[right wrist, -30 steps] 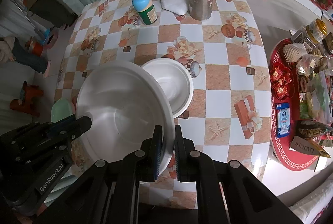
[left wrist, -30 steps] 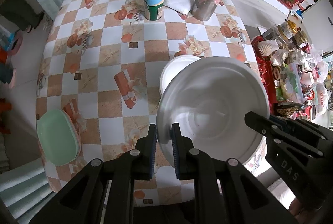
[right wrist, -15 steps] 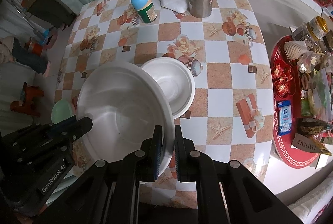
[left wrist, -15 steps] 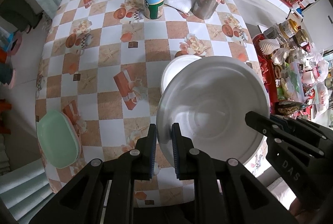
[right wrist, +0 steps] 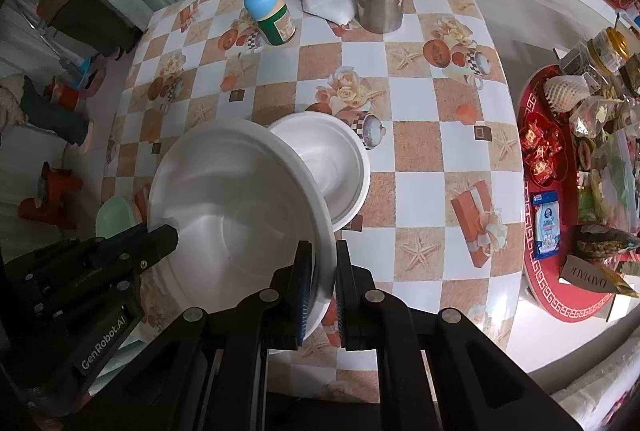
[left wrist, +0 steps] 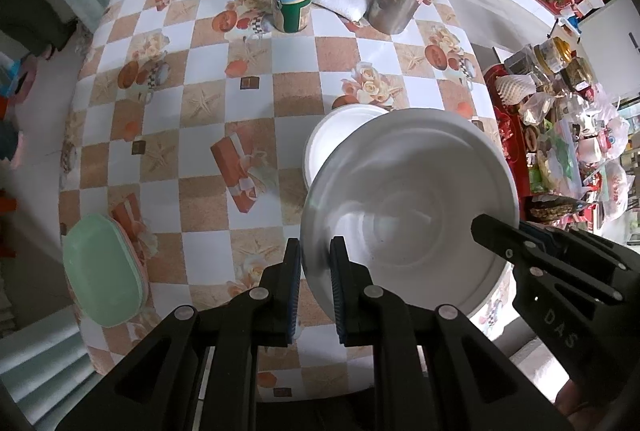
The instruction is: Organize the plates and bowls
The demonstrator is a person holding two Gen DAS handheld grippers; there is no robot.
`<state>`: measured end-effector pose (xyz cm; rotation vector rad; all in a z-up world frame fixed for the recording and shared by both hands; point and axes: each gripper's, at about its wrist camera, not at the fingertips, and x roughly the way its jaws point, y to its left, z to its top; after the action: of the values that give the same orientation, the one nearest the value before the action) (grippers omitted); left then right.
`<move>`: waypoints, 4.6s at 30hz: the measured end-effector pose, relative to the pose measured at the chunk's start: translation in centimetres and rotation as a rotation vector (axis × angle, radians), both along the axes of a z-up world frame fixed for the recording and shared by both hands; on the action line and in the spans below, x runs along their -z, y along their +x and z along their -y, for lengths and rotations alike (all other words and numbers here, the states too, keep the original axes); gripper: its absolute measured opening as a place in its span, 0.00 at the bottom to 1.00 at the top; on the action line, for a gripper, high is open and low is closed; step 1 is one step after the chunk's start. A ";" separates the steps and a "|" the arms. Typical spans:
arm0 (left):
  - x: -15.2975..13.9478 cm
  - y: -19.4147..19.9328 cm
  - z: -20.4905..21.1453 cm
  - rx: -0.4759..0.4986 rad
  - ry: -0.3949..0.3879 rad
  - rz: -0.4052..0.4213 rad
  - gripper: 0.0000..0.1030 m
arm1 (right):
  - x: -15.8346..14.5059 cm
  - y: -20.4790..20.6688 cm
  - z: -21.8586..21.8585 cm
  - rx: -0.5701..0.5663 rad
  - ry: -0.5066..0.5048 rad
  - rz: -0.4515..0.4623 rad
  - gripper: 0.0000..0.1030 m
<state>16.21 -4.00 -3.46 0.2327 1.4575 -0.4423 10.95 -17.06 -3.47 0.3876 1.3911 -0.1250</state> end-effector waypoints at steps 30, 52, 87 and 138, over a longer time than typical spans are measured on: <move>5.2 5.0 2.4 0.009 0.086 -0.034 0.58 | 4.1 4.8 3.1 0.034 -0.021 -0.079 0.13; 2.1 0.0 -0.4 0.018 0.065 0.013 0.60 | 2.0 -1.5 0.8 0.033 -0.071 -0.088 0.69; -0.1 -0.2 -1.4 0.021 0.080 0.079 0.63 | -0.9 -2.0 -0.9 -0.004 -0.186 -0.002 0.69; 4.4 3.8 3.0 0.084 0.132 0.034 0.63 | 5.0 1.1 2.6 0.026 -0.067 -0.102 0.69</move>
<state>20.01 -6.97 -7.90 0.4067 1.4488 -0.4083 12.05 -19.69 -8.50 0.3473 1.4786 -0.2152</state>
